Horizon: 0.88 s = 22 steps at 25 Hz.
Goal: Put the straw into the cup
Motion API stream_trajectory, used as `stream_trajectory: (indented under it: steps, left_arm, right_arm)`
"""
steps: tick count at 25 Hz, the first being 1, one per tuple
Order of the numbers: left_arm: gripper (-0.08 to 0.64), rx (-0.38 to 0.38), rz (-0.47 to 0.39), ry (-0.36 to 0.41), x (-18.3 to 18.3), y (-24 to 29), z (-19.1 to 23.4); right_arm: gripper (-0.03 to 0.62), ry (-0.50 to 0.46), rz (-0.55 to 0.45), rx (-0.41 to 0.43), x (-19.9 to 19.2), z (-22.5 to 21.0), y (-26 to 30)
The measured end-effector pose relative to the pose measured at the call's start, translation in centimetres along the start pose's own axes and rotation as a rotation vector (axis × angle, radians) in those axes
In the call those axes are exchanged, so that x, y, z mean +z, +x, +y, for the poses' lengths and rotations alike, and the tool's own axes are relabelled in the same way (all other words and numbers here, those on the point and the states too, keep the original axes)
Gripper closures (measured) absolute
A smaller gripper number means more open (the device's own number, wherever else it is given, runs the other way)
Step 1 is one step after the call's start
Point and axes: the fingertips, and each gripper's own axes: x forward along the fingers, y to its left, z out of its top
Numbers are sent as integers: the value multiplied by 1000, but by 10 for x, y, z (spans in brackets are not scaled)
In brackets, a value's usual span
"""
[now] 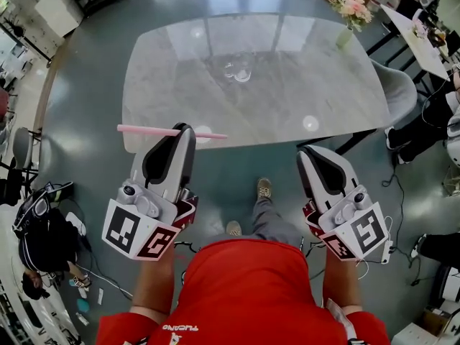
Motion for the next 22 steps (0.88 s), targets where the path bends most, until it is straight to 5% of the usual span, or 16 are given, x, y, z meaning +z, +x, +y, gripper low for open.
stream_trajectory:
  steps: [22]
  left_arm:
    - [531,196,19,38,-38,164,53]
  right_arm:
    - [591,-67,35,151,-15,-171,77]
